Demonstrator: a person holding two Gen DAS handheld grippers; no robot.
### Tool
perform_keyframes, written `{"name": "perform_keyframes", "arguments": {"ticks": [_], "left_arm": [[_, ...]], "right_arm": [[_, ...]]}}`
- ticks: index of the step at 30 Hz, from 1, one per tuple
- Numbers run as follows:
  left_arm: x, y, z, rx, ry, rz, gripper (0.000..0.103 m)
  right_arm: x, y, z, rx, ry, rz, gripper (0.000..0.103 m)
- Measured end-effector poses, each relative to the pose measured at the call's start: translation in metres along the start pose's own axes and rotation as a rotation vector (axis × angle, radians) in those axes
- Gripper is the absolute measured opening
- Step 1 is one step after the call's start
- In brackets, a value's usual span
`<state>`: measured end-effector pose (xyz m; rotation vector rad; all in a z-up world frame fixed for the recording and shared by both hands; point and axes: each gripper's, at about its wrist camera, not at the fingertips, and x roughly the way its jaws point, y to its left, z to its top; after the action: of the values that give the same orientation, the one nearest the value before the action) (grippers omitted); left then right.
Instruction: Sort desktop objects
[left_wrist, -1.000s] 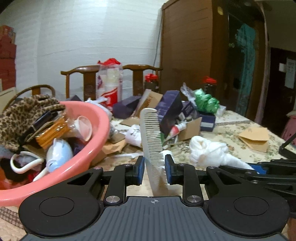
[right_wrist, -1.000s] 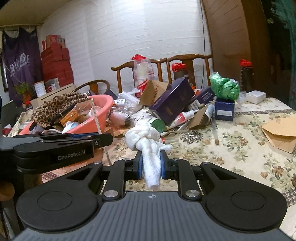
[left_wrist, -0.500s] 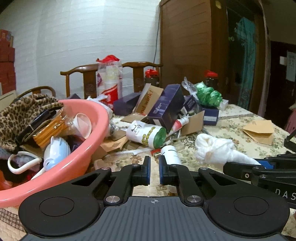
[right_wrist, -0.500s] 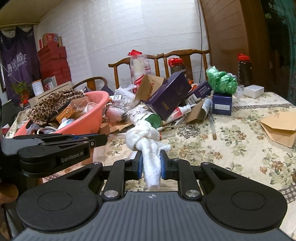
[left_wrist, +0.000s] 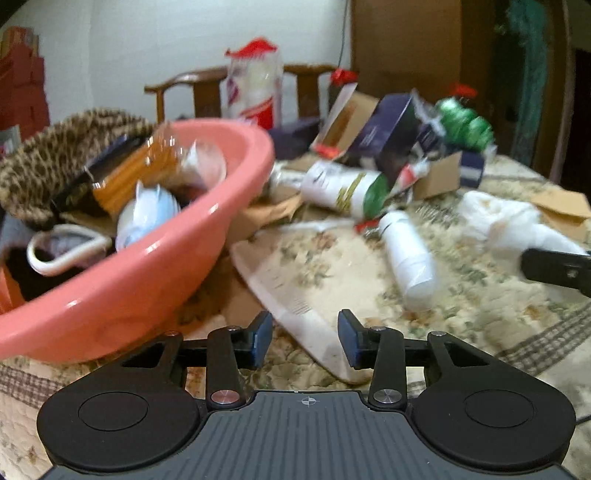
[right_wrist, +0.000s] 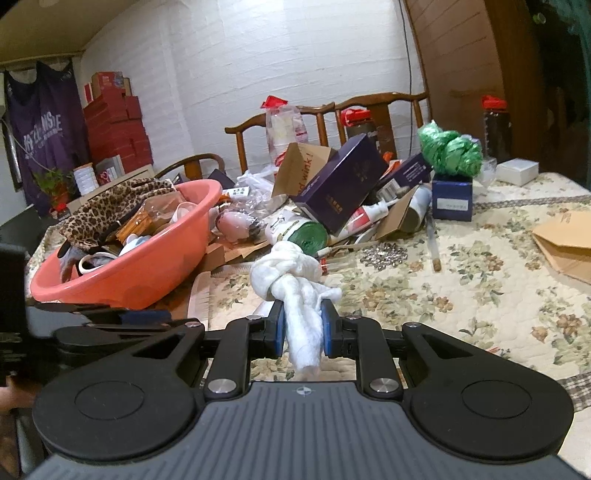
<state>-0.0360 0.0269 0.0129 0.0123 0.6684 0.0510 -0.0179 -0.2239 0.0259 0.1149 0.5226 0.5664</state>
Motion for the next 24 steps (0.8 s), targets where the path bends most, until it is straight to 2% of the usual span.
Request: {"name": "perform_keyframes", "arguments": {"ticks": [3,5,8,11,14,16,18,19,20,24], "left_arm": [[0.01,-0.002,0.003,0.004,0.01,0.011,0.058],[0.016,-0.006,0.007,0.004,0.026,0.0,0.065],[0.021,-0.011,0.008,0.007,0.029,0.017,0.068],[0.024,-0.002,0.009,-0.059,0.026,0.041,0.073],[0.032,0.005,0.012,-0.126,0.023,0.089,0.085],[0.038,-0.003,0.015,-0.116,0.021,0.107,0.086],[0.039,-0.017,0.017,-0.061,0.009,0.087,0.072],[0.04,-0.025,0.017,-0.034,0.011,0.061,0.036],[0.039,-0.031,0.017,-0.015,0.007,0.032,0.023],[0.038,-0.034,0.016,-0.005,0.003,-0.001,0.022]], "right_arm": [[0.004,-0.006,-0.002,0.01,0.007,0.012,0.023],[0.007,-0.011,-0.003,0.019,0.01,0.016,0.023],[0.011,-0.018,-0.005,0.033,0.016,0.02,0.023],[0.013,-0.02,-0.006,0.03,0.015,0.028,0.023],[0.015,-0.021,-0.006,0.032,0.006,0.042,0.023],[0.018,-0.022,-0.006,0.04,0.006,0.058,0.023],[0.02,-0.023,-0.007,0.044,0.008,0.066,0.023],[0.02,-0.023,-0.007,0.045,0.008,0.067,0.023],[0.02,-0.024,-0.007,0.047,0.007,0.068,0.023],[0.016,-0.031,-0.007,0.059,-0.004,0.069,0.023]]}}
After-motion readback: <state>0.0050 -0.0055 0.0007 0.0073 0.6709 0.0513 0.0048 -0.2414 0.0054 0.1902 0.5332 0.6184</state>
